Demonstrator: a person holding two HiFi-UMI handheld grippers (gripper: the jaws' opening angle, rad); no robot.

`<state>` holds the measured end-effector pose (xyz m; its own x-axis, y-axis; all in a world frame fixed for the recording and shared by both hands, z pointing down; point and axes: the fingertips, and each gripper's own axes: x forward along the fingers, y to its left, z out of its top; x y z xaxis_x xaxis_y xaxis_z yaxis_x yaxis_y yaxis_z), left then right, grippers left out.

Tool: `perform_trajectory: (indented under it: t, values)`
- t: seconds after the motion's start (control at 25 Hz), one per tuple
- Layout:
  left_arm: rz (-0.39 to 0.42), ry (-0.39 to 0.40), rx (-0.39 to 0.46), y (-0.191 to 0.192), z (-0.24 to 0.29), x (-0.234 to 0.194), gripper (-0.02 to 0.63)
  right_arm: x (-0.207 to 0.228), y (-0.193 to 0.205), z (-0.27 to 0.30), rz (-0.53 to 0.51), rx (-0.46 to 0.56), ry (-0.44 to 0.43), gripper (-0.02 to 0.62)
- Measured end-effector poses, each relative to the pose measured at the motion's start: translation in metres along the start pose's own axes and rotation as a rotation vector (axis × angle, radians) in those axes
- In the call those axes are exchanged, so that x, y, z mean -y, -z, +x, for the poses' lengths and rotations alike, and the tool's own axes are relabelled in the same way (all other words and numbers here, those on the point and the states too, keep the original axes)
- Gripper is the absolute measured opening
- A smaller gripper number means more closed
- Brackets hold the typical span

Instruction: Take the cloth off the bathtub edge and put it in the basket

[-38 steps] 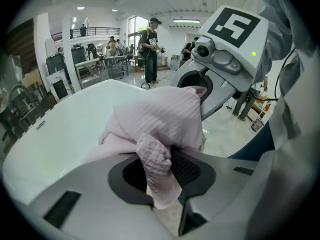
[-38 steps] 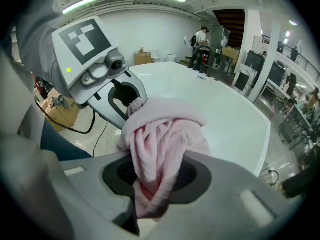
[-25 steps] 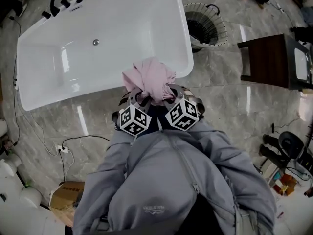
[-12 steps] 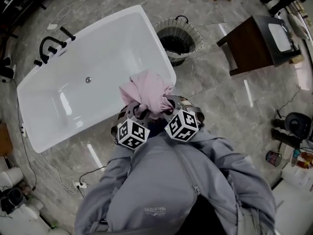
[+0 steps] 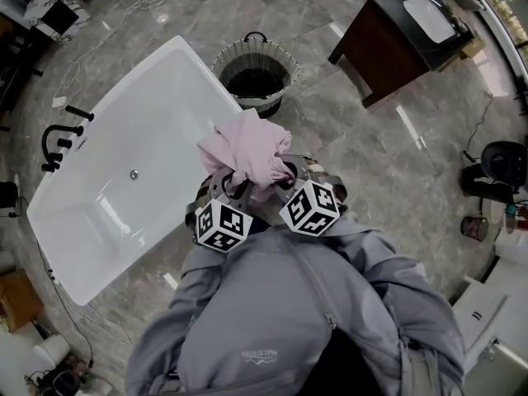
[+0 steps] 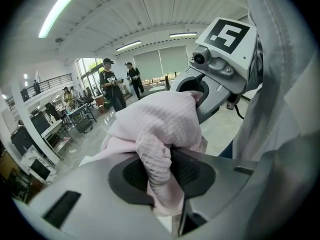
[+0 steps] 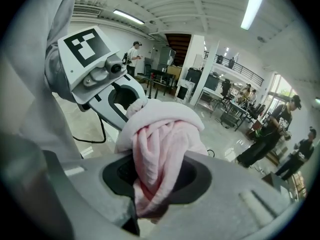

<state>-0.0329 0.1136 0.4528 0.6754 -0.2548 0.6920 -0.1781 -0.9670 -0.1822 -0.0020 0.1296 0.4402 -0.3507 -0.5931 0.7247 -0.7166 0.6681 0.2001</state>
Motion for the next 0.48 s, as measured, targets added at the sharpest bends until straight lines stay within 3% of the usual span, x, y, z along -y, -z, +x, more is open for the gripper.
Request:
perform_trajectory:
  t: [0.16, 0.48]
  values:
    - [-0.002, -0.028, 0.007, -0.037, 0.031, -0.003, 0.106, 0.043, 0.020, -0.012, -0.016, 0.024, 0.002, 0.118]
    - [-0.085, -0.129, -0.001, -0.111, 0.096, -0.016, 0.104, 0.136, 0.058, -0.034, -0.119, 0.070, -0.060, 0.119]
